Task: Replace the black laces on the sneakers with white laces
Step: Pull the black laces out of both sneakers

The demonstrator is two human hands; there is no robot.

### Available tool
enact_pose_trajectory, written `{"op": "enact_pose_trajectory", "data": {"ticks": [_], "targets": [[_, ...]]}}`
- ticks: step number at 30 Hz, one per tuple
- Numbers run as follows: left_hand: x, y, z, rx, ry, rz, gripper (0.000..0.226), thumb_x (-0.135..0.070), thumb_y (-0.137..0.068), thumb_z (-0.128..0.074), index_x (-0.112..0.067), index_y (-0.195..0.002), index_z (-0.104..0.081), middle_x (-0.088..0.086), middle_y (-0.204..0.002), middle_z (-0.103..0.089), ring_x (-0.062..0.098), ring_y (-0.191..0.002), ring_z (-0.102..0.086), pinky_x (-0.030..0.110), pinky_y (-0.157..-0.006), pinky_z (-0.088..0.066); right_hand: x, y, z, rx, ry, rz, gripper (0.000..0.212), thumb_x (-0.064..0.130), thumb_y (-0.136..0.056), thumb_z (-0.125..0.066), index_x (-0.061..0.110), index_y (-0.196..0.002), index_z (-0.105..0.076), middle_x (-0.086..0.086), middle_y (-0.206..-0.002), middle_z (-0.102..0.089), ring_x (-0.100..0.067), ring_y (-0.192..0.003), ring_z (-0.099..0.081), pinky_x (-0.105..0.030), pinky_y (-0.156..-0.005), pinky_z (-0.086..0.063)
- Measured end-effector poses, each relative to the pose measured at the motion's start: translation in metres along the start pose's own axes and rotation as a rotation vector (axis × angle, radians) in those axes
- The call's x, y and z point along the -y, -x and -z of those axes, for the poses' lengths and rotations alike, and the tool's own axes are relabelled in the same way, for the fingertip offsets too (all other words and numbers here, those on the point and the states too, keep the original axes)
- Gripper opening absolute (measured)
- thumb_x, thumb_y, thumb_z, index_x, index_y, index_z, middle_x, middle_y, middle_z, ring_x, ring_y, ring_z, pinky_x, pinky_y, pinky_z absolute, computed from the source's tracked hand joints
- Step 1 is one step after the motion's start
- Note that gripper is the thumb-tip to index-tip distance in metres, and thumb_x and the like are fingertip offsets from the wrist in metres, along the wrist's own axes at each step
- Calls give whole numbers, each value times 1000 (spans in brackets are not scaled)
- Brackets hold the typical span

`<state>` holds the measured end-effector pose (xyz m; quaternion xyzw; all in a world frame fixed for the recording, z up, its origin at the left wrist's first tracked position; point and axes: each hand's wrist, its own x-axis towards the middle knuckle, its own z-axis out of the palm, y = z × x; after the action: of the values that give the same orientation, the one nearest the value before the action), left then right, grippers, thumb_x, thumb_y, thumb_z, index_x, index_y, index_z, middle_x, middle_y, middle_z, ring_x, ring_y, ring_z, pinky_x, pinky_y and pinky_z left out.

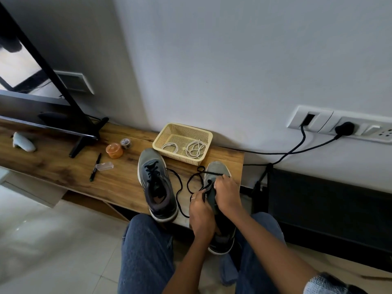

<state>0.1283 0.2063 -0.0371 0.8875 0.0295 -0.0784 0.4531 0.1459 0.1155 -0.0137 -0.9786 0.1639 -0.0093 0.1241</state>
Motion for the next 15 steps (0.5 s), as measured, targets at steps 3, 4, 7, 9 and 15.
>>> {"op": "enact_pose_trajectory", "data": {"ticks": [3,4,7,9,15], "targets": [[-3,-1,-1,-52,12,68,31,-13,-99,-37,-16,-121,-59,7,-118,-59,25,-104,-57,30,-75,-40,-4,1,1,79,-43,53,22,-1,-79,-58,13,-95,-53,-7,-111,-54,-24,-108,-47,-30,-88,-37],[-3,-2,-1,-60,9,85,30,-12,-99,-37,-15,-119,-59,7,-117,-59,26,-102,-57,29,-74,-38,-7,3,1,105,-69,82,24,-3,-77,-58,17,-85,-47,-5,-106,-53,-23,-105,-46,-29,-87,-35],[-3,-3,-2,-67,-2,104,27,-9,-98,-39,-11,-114,-59,10,-114,-59,27,-99,-57,29,-72,-35,-16,12,3,162,-217,132,27,-9,-78,-50,15,-73,-40,-1,-91,-45,-18,-93,-41,-29,-85,-30],[-3,-5,-3,-77,-11,117,26,-10,-98,-40,-8,-116,-59,12,-115,-59,29,-101,-57,29,-73,-36,-21,21,9,139,-393,97,21,-9,-85,-44,11,-78,-46,-2,-90,-47,-18,-90,-41,-31,-85,-34],[-3,-17,1,-97,-16,190,27,-13,-100,-38,-5,-118,-58,15,-115,-58,32,-102,-57,38,-79,-44,-24,37,34,332,-645,113,20,12,-96,-48,25,-81,-50,-3,-112,-56,-15,-111,-46,-27,-98,-35]]}}
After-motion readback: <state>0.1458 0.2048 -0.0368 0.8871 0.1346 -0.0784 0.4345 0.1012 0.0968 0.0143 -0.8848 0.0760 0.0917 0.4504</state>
